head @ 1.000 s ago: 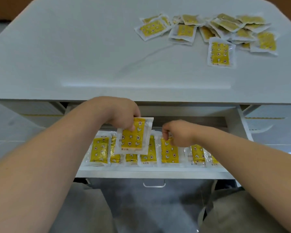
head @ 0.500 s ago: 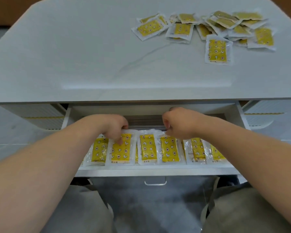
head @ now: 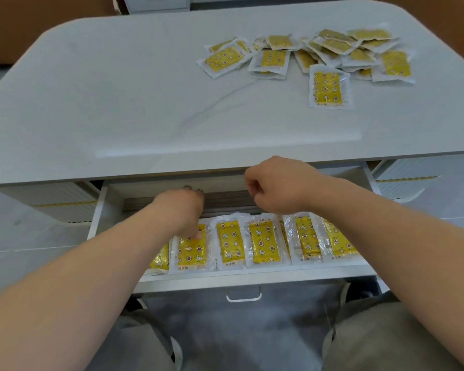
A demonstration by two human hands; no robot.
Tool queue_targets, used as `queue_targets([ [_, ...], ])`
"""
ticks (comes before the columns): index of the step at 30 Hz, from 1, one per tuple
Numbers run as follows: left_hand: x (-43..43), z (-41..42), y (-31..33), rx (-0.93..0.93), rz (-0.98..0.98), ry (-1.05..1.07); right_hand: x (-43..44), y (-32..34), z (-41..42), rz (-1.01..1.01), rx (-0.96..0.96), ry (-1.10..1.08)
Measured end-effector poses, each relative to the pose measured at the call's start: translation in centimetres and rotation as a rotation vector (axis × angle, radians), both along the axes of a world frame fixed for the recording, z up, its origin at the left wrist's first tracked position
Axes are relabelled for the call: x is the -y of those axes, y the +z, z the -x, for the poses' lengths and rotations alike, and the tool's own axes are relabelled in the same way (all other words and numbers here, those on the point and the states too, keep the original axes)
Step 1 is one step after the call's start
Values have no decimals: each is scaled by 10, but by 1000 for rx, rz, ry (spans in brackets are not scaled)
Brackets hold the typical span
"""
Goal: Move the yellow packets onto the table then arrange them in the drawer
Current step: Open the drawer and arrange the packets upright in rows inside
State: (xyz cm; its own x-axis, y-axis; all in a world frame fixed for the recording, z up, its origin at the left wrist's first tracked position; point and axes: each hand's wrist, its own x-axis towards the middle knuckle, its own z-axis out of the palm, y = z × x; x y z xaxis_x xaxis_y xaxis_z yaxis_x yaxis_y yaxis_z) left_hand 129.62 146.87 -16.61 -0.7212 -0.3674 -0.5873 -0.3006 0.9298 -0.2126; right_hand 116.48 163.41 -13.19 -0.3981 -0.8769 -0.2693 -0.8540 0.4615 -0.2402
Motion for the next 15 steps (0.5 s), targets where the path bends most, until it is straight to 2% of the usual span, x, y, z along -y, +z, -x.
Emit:
queue_targets([
  [5,-11,13,47,-73,-393,142,-6,34,9,199,26,-159],
  [8,-10,15,67,-275,-555,210,-10,41,27,321,6,-353],
  [10,-10,22,71,-564,-534,247,-12,36,45,393,-66,-470],
  [12,-9,34,65,-863,-431,264,-16,25,66,446,-116,-570],
  [15,1,53,43,-1112,-305,246,-21,5,94,466,-209,-672],
])
